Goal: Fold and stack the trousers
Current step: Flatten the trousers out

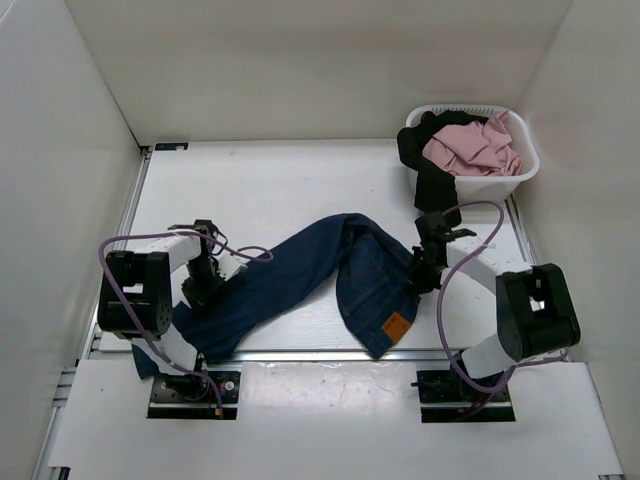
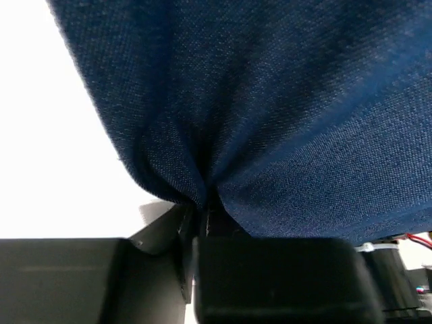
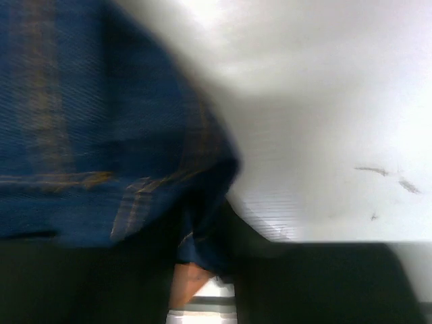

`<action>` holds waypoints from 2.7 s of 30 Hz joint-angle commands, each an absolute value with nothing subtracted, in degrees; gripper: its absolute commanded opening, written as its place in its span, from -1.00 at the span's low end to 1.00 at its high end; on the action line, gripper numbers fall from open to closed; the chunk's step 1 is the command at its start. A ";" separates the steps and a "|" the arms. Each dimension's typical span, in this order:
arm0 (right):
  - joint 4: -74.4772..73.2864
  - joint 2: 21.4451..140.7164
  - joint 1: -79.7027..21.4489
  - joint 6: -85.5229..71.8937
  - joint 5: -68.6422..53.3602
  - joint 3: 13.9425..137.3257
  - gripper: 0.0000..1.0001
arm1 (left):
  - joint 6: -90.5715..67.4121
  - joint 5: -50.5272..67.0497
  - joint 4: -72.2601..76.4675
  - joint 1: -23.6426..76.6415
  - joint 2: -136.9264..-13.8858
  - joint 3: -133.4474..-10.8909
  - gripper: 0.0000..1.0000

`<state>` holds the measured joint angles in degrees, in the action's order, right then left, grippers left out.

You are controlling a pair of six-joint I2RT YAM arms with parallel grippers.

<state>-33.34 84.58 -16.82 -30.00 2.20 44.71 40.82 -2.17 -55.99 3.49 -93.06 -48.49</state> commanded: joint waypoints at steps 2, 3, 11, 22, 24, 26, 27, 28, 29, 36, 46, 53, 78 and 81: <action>-31.19 87.27 -14.86 -27.78 -0.10 53.76 -1.00 | 37.54 -0.34 -46.93 1.59 -95.98 -51.49 -0.72; -32.59 87.80 -14.33 -26.47 0.96 56.75 -1.00 | 35.88 -2.00 -46.93 0.80 -95.11 -53.85 -0.72; -43.15 79.82 -15.46 -21.72 18.27 85.42 -1.00 | 35.76 -13.61 -47.54 -5.10 -90.80 -93.38 -0.72; -58.18 52.49 -18.81 -45.59 22.78 46.27 -0.55 | 37.62 -16.70 -49.92 -5.62 -74.45 -64.46 -0.72; -60.54 46.34 -18.81 -53.41 21.97 37.50 0.14 | 35.51 -15.92 -49.92 -5.63 -72.00 -56.39 -0.72; -62.39 41.69 -18.81 -58.16 22.23 35.25 0.69 | 33.76 -15.38 -49.92 -5.63 -70.76 -52.14 -0.72; -62.40 40.53 -18.81 -58.18 22.93 35.24 0.72 | 33.75 -14.77 -49.40 -5.63 -70.23 -49.07 -0.72; -62.40 39.65 -18.81 -58.18 23.72 37.07 0.76 | 33.05 -13.72 -49.39 -5.63 -69.44 -47.83 -0.72; -61.18 39.03 -18.81 -57.23 24.60 38.39 0.78 | 33.05 -13.19 -49.39 -5.63 -69.43 -46.86 -0.72; -50.55 55.87 -18.81 -50.28 23.82 55.00 0.87 | 33.05 -14.58 -49.39 -5.10 -67.15 -43.77 -0.72; -44.90 94.52 -18.81 -49.74 19.17 75.92 0.98 | 33.05 -17.31 -49.92 -5.10 -64.25 -40.78 -0.67; -43.59 98.61 -18.81 -54.49 13.36 69.79 0.98 | 33.05 -18.45 -50.44 -5.10 -63.11 -40.78 -0.67; -48.94 99.75 -14.68 -39.38 22.07 104.55 -1.00 | 40.78 -24.96 -42.80 -9.23 -75.57 -69.05 -0.71; -55.08 98.97 -14.68 -38.14 22.06 114.69 -1.00 | 40.78 -25.49 -42.80 -9.23 -78.22 -79.70 -0.71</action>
